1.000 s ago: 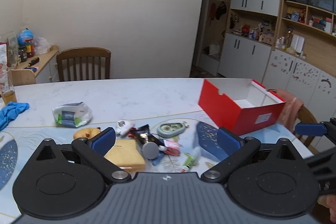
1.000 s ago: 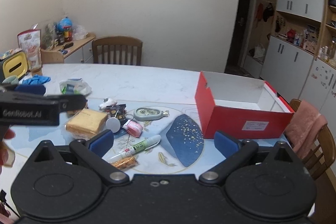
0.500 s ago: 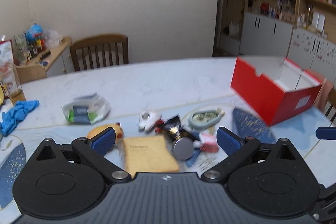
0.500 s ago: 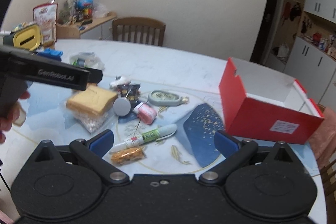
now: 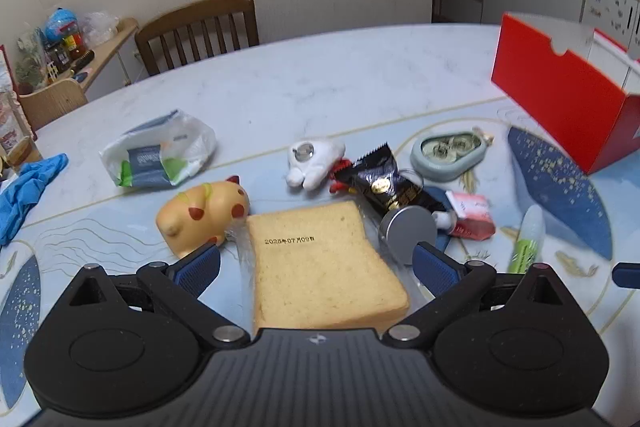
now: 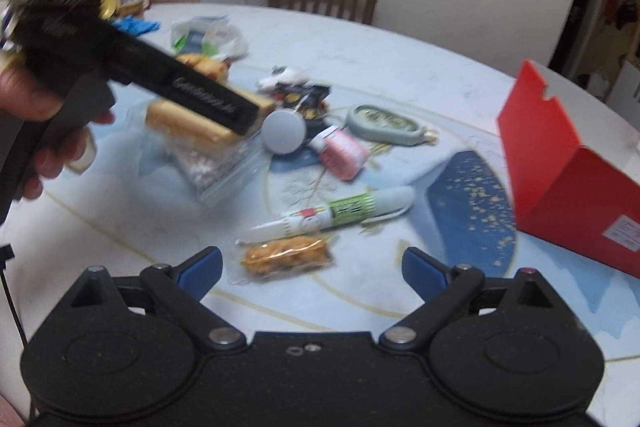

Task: Organize objects
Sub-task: 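Grasp the bagged bread slice with the left gripper while the right grasps the snack bag, then carry the bread and snack bag over the red shoebox with both grippers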

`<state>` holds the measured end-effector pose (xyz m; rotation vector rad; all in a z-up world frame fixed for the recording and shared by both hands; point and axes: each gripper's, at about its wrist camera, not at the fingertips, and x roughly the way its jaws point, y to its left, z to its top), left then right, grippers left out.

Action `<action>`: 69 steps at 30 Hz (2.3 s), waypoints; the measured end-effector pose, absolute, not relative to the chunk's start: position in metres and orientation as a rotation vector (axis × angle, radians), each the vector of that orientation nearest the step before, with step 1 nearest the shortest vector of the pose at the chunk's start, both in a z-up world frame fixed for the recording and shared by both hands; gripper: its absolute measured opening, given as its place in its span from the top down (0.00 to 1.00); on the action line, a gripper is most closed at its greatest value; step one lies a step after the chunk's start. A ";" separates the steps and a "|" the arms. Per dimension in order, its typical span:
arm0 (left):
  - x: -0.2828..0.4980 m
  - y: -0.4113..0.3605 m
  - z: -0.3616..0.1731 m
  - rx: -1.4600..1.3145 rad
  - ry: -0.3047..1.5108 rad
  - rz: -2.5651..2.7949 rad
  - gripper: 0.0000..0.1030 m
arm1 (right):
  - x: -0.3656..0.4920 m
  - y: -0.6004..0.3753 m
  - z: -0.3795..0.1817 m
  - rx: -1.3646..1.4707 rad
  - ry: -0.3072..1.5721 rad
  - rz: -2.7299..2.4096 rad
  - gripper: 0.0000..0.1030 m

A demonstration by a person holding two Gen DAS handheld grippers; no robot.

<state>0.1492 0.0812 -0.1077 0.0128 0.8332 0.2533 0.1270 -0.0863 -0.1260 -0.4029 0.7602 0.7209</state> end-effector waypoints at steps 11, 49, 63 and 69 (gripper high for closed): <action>0.162 0.084 -0.121 0.016 0.896 0.218 0.01 | 0.137 -0.067 -0.150 -0.469 0.798 0.772 0.23; 0.124 0.036 -0.038 -0.019 0.727 0.139 0.24 | 0.175 -0.169 -0.043 -0.255 0.708 0.674 0.46; 0.193 -0.055 0.000 0.002 0.664 0.009 0.24 | 0.255 -0.240 -0.013 -0.250 0.647 0.585 0.46; 0.236 -0.099 0.001 0.033 0.656 -0.035 0.24 | 0.291 -0.264 -0.019 -0.274 0.648 0.561 0.46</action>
